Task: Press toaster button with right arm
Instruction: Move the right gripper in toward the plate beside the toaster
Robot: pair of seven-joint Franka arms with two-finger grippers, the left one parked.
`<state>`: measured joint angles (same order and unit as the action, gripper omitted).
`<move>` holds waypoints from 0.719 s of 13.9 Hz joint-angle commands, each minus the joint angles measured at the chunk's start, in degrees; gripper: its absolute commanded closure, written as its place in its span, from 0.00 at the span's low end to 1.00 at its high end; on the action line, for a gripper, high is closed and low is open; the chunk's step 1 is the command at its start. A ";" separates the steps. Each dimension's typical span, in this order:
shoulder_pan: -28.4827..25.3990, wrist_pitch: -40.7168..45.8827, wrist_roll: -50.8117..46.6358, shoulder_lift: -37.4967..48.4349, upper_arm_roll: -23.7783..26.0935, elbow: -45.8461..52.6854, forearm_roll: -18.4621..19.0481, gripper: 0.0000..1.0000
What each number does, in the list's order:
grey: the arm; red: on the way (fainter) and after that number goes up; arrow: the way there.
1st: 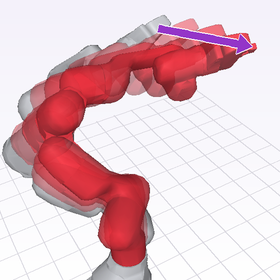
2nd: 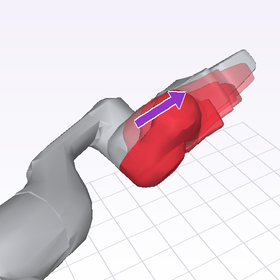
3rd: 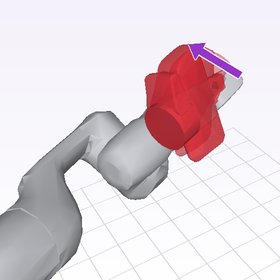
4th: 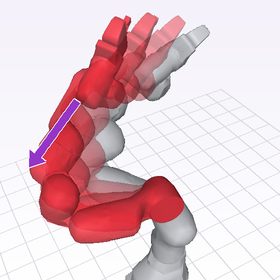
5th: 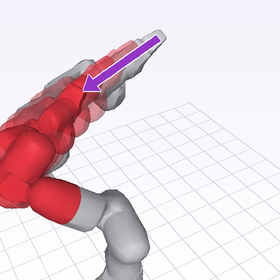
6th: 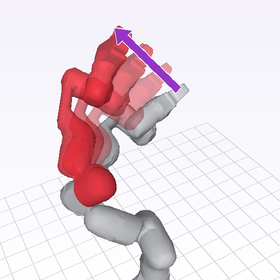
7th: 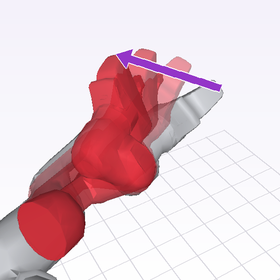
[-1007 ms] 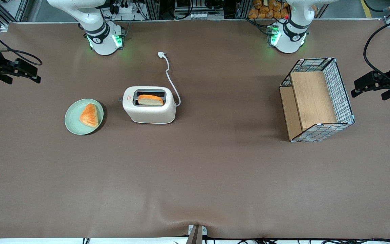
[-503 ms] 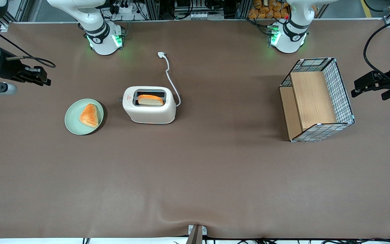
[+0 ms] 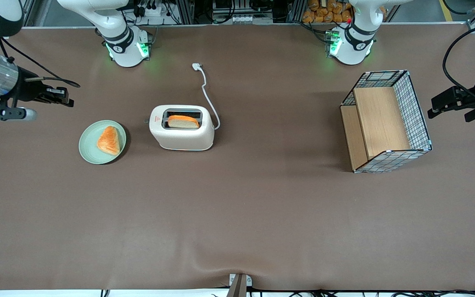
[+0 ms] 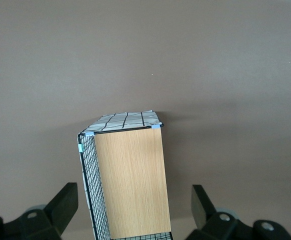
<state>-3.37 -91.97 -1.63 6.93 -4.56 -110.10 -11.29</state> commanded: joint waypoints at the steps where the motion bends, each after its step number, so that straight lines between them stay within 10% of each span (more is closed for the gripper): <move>1: 1.26 -2.59 -0.66 2.91 0.96 -4.85 -2.51 1.00; 10: 2.04 -8.13 -0.83 3.53 0.70 -11.89 -12.52 1.00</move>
<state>-3.21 -98.66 -2.00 7.86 -4.63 -118.44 -20.64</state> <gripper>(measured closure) 0.991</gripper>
